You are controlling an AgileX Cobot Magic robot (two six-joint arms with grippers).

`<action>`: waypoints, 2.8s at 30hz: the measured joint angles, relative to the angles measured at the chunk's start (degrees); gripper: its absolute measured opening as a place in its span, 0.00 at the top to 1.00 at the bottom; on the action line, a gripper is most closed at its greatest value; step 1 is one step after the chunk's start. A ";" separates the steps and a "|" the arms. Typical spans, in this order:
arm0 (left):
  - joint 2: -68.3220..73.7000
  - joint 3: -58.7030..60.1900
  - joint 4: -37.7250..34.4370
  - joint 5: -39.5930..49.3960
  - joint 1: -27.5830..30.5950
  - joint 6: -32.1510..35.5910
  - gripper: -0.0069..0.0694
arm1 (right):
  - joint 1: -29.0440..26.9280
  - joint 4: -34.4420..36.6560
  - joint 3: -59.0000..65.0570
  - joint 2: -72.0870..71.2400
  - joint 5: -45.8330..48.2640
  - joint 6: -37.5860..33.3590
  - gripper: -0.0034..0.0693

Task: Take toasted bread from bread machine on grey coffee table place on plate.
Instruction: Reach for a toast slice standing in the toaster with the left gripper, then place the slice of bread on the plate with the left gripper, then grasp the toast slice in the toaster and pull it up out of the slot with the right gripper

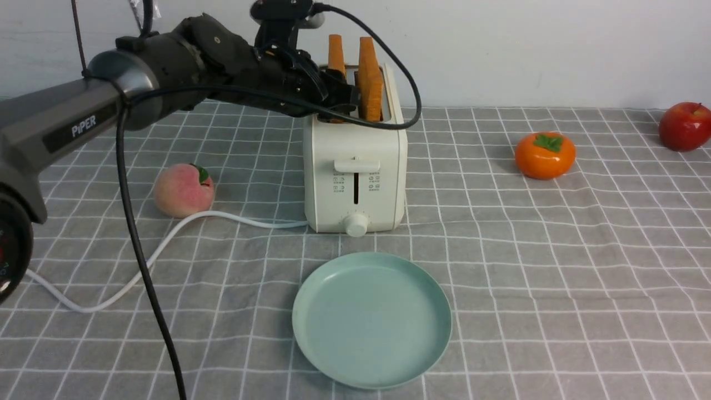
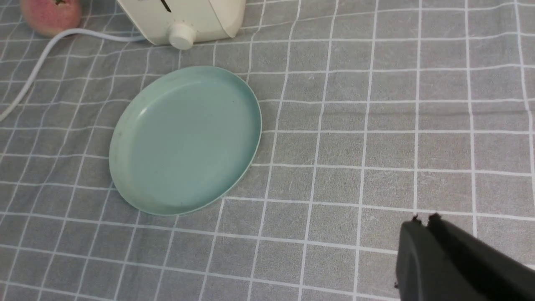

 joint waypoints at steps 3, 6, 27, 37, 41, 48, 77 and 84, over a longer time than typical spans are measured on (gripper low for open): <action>-0.47 0.00 0.29 0.01 0.00 0.07 0.85 | 0.00 -0.05 0.00 0.00 -0.05 0.00 0.92; -2.38 0.00 1.06 0.30 0.00 0.07 0.83 | 0.00 -0.05 0.00 0.00 -0.05 0.00 0.92; -25.63 16.56 1.02 45.51 9.41 -10.13 0.83 | 0.00 -1.07 0.00 0.00 0.01 0.00 0.89; -19.01 33.98 -17.42 37.37 2.48 6.07 0.83 | 0.00 -1.13 0.00 0.00 0.01 0.00 0.87; -16.78 34.06 -18.10 33.16 0.47 6.79 0.83 | 0.00 -1.13 0.00 0.00 0.07 0.00 0.87; -15.39 34.06 -18.06 27.60 0.39 2.72 0.67 | 0.00 -0.05 0.00 0.00 0.38 0.00 0.85; -53.14 35.42 29.08 34.36 0.56 -34.02 0.93 | 6.67 3.48 -22.08 24.93 8.37 0.02 0.85; -66.72 47.51 29.68 28.90 0.56 -36.39 0.93 | 19.11 -5.67 -36.29 41.60 -2.23 4.67 0.67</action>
